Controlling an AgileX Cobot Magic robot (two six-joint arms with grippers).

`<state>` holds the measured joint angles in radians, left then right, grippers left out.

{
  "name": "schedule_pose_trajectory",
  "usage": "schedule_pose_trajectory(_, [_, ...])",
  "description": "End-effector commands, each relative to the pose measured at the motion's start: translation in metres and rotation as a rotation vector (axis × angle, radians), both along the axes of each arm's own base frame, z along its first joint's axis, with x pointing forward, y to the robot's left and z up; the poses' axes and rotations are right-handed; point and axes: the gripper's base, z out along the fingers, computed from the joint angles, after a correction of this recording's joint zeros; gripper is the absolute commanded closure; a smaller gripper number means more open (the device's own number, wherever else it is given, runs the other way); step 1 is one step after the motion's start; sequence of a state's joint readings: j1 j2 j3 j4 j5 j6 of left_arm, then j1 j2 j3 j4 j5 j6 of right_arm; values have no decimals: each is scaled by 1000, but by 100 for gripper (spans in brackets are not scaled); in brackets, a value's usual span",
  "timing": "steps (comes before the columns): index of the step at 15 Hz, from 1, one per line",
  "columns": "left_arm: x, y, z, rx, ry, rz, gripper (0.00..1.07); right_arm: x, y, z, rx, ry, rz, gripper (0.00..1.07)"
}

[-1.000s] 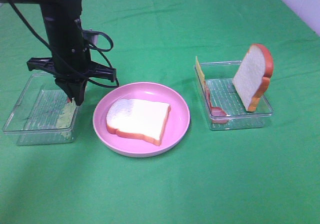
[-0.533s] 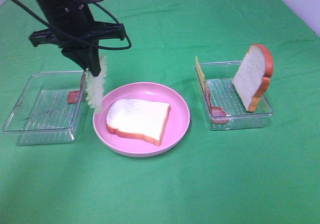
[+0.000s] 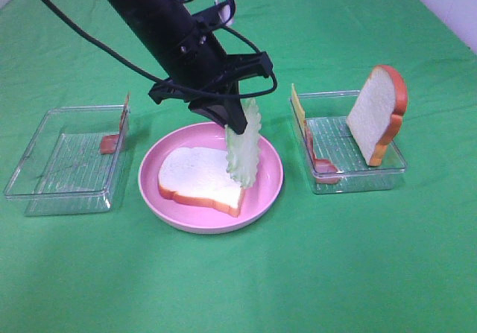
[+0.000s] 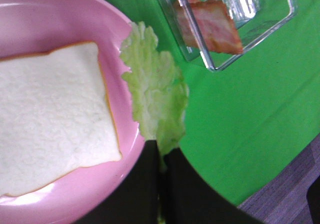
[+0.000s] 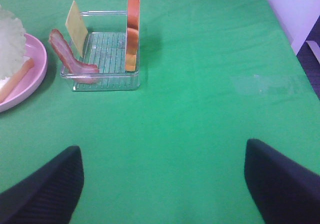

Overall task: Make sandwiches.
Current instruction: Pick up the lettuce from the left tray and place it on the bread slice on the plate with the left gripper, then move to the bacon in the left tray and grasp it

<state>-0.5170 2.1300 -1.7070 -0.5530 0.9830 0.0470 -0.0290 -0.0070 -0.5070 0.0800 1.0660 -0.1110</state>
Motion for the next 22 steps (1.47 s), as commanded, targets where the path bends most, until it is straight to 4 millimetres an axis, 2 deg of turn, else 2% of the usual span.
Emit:
schedule_pose_trajectory(1, [2, -1, -18, 42, 13, -19, 107, -1, 0, 0, 0, -19, -6, 25])
schedule_pose_trajectory(3, [7, 10, -33, 200, -38, -75, 107, -1, 0, 0, 0, -19, -6, 25])
schedule_pose_trajectory(4, [8, 13, -34, 231, -47, -67, 107, -1, 0, 0, 0, -19, -6, 25])
schedule_pose_trajectory(9, [9, 14, -34, 243, -49, -41, 107, -1, 0, 0, 0, -19, -6, 25])
schedule_pose_trajectory(12, [11, 19, -31, 298, -70, -19, 53, -1, 0, 0, 0, -19, -6, 25])
schedule_pose_trajectory(13, [12, 20, -30, 309, -75, -11, 45, -1, 0, 0, 0, -19, -6, 25])
schedule_pose_trajectory(14, [14, 21, -26, 332, -83, -10, 36, -1, 0, 0, 0, -19, -6, 25])
schedule_pose_trajectory(15, [16, 22, -19, 353, -90, -16, 31, -1, 0, 0, 0, -19, -6, 25])
schedule_pose_trajectory(16, [17, 23, -10, 371, -78, -12, 31, -1, 0, 0, 0, -19, -6, 25])
schedule_pose_trajectory(19, [27, 28, 35, 438, -110, 71, 31, -1, 0, 0, 0, -19, -6, 25])
schedule_pose_trajectory(22, [38, 37, 57, 443, -166, 175, 31, -1, 0, 0, 0, -19, -6, 25])
